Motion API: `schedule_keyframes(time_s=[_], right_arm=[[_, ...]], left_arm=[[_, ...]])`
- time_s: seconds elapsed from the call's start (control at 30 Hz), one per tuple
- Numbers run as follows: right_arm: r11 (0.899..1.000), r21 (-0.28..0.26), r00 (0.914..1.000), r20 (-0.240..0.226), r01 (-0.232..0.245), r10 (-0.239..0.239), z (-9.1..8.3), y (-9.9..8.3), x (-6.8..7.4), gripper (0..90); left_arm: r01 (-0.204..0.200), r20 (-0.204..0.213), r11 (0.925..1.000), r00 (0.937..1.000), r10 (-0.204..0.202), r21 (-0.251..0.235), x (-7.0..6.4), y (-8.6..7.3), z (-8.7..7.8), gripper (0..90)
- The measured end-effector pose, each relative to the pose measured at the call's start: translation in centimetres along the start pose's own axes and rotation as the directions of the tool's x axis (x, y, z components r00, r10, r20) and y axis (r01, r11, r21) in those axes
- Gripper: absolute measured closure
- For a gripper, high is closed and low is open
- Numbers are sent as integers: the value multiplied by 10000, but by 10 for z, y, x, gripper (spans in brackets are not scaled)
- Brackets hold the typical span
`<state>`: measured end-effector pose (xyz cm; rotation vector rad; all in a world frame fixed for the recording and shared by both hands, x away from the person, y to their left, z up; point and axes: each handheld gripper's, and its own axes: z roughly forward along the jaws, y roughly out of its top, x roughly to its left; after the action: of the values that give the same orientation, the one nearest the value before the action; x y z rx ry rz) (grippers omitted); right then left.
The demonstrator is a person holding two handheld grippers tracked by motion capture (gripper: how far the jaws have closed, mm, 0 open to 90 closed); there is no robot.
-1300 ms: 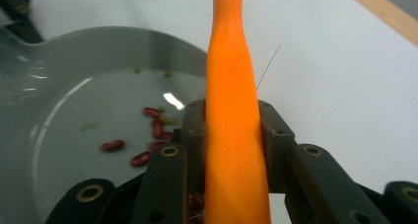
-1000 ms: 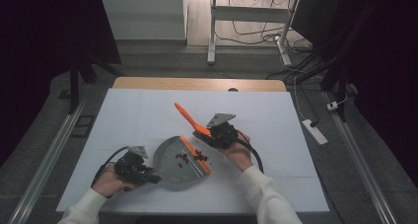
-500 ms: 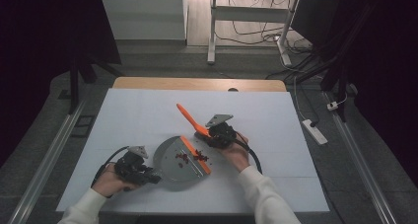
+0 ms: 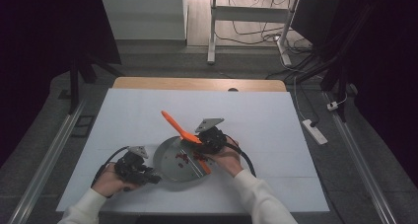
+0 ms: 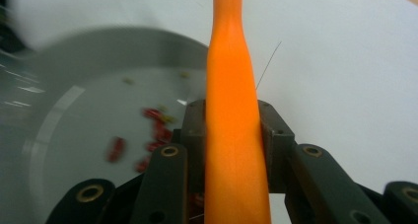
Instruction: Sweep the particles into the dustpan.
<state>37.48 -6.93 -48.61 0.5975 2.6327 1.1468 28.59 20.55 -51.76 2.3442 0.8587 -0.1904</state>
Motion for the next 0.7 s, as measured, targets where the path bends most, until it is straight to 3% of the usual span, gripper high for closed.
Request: schedule_keyframes(time_s=[0.13, 0.2, 0.47, 0.7], right_arm=[[9993, -364, 9999, 67, 81, -79, -7, 4, 2, 700], [9981, -598, 9995, 270, -121, 137, -13, 4, -4, 699], [9961, -686, 9940, 900, -560, 621, -23, -2, -17, 699], [9922, -653, 9827, 1454, -1058, 1144, -25, -12, -25, 699]], left_arm=[[-5, -6, 10000, 10000, 5, 1, 0, 0, 0, 611], [-8, -7, 10000, 10000, 8, 5, 0, 0, 0, 611], [0, -9, 10000, 10000, 0, 8, 0, 0, 0, 611], [3, -7, 10000, 10000, -3, -7, -1, -1, -2, 611]])
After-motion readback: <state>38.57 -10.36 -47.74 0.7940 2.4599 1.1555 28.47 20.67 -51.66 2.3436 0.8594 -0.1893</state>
